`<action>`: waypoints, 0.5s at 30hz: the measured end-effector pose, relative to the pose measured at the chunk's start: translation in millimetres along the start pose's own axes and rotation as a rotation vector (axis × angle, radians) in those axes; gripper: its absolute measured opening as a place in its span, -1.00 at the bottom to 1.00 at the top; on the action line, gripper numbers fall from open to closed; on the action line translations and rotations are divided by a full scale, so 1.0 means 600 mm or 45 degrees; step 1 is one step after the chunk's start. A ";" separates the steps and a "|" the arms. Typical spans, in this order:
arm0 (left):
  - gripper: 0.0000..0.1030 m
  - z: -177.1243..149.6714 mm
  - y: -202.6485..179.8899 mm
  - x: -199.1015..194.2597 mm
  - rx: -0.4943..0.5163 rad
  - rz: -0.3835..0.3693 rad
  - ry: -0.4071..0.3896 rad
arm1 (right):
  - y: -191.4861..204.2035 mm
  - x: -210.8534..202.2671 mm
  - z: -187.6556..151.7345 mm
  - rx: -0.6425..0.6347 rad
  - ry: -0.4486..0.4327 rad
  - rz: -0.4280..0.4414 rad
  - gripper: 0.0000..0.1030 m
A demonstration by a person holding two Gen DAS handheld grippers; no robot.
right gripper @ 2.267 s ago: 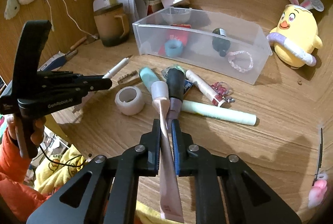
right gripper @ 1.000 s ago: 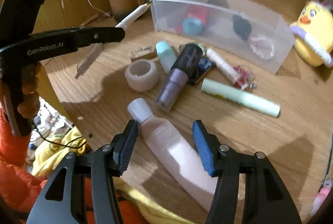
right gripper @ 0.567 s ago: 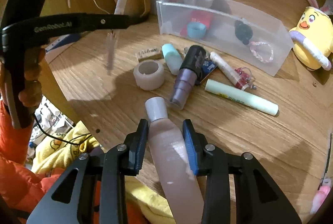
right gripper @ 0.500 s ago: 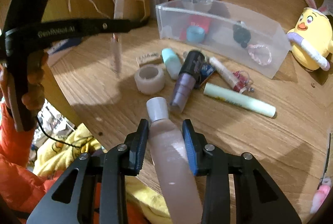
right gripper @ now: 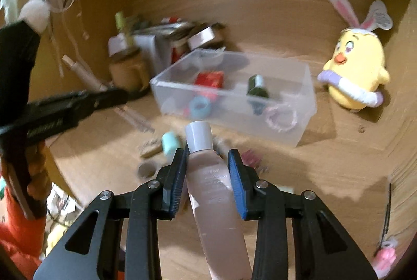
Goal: Organize objects
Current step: 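Carry the white pen and pink tube up over the clear plastic box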
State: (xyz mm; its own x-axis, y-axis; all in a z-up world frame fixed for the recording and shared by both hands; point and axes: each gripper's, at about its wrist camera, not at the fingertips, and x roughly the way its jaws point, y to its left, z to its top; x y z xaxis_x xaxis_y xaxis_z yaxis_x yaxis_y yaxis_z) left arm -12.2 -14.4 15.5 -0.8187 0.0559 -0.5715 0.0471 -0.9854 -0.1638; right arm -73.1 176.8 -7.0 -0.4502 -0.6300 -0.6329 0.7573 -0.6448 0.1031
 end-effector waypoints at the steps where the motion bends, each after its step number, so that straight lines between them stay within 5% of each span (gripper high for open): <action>1: -0.80 0.004 -0.001 0.002 0.002 -0.002 -0.003 | -0.006 0.000 0.006 0.013 -0.012 -0.008 -0.41; 15: -0.80 0.064 -0.001 0.036 0.025 0.009 -0.042 | -0.055 0.030 0.098 0.082 -0.119 -0.048 -0.41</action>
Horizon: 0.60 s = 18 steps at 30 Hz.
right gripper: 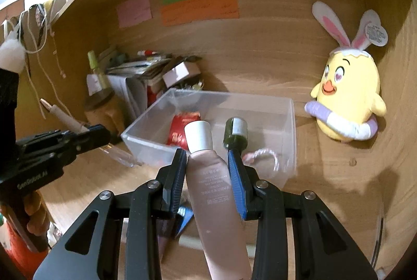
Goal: Organize objects
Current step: 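Carry the white pen and pink tube up over the clear plastic box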
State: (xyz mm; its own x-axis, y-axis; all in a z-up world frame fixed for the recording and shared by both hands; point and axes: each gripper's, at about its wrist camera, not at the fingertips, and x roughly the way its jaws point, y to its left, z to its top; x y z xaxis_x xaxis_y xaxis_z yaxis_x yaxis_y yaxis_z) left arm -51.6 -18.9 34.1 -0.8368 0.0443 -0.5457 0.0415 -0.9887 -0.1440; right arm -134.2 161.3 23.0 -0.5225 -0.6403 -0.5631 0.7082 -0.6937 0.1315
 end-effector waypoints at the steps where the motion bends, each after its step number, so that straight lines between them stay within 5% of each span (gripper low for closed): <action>1: -0.80 0.004 0.001 0.003 0.000 0.000 -0.001 | -0.002 0.005 0.007 -0.001 -0.004 -0.004 -0.41; 18: -0.80 0.080 0.032 0.056 0.016 0.038 -0.028 | -0.043 0.076 0.110 0.002 -0.044 -0.050 -0.41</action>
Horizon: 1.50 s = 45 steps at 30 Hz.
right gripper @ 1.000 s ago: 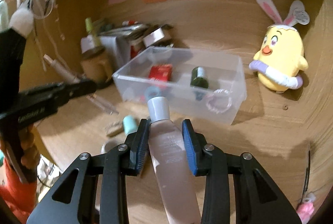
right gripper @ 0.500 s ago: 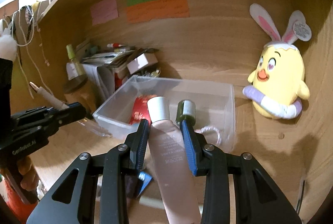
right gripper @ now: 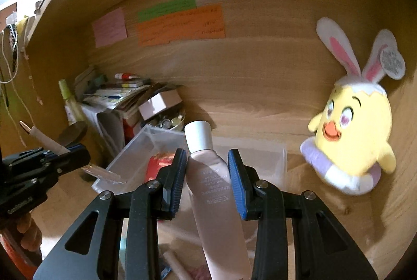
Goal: Organize objects
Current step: 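Carry the white pen and pink tube up over the clear plastic box, then lower both items into the box and open both tools, then move both tools back down toward the pens and lip gloss on the desk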
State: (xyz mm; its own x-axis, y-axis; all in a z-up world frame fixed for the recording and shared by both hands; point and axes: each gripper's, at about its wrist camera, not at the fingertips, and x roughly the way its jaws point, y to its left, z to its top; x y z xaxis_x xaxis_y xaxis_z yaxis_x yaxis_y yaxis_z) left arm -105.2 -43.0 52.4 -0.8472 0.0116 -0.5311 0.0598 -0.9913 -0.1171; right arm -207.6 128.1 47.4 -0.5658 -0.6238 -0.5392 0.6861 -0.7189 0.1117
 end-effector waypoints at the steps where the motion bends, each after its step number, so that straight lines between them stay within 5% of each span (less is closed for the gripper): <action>1: -0.80 0.002 0.002 0.003 -0.004 0.000 -0.002 | 0.000 0.005 0.003 -0.004 -0.001 -0.002 -0.41; 16: -0.80 -0.006 0.013 0.097 0.024 0.061 0.115 | 0.012 0.117 -0.023 -0.098 0.147 -0.089 -0.41; 24: -0.79 -0.021 0.017 0.095 0.035 0.052 0.156 | 0.020 0.150 -0.038 -0.136 0.239 -0.091 -0.42; 30: -0.30 -0.047 0.030 0.066 0.024 0.043 0.183 | 0.023 0.158 -0.043 -0.128 0.311 -0.070 -0.41; 34: -0.28 -0.073 0.039 0.046 0.027 0.038 0.220 | 0.025 0.146 -0.041 -0.115 0.311 -0.054 -0.41; 37: -0.05 -0.089 0.035 0.024 0.074 0.096 0.210 | 0.031 0.124 -0.040 -0.128 0.288 -0.062 -0.39; 45: 0.00 -0.132 0.036 -0.021 0.081 0.108 0.240 | 0.052 0.035 -0.061 -0.120 0.199 -0.006 -0.12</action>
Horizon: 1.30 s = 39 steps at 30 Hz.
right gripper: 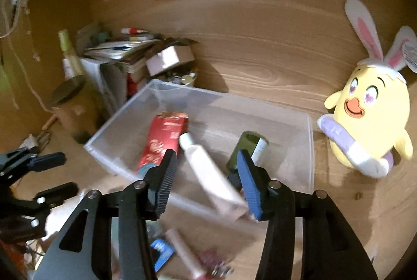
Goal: Organize objects
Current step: 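Move both tools back down toward the pens and lip gloss on the desk, then grasp the second white pen with the left tool while the right tool grasps the black lip gloss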
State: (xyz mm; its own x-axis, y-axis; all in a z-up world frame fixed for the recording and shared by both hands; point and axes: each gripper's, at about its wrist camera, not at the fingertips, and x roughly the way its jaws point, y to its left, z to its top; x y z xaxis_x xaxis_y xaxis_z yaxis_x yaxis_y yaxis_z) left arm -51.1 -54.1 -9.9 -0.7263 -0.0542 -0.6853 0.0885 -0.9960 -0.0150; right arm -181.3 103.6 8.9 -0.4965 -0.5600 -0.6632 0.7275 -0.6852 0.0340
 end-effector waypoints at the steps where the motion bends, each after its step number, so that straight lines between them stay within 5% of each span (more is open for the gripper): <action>1: 0.02 -0.005 0.001 0.001 -0.004 -0.001 0.011 | 0.003 -0.008 -0.005 0.000 -0.007 0.003 -0.10; 16: 0.28 -0.081 -0.020 0.018 -0.005 -0.026 0.175 | 0.050 -0.038 -0.125 0.047 0.086 0.071 -0.02; 30: 0.27 -0.125 0.001 0.017 -0.015 0.031 0.231 | 0.088 -0.015 -0.184 0.046 0.186 0.120 -0.03; 39: -0.27 -0.113 0.034 0.026 -0.080 0.065 0.213 | 0.094 -0.012 -0.184 0.041 0.178 0.120 -0.50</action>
State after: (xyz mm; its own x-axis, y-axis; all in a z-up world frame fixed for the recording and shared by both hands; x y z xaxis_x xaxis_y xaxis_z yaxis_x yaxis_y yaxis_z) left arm -14.6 -70.6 -70.4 -0.5968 -0.0867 -0.7977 0.1683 -0.9856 -0.0188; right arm -84.3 120.5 -66.7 -0.3545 -0.5534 -0.7537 0.7510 -0.6487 0.1231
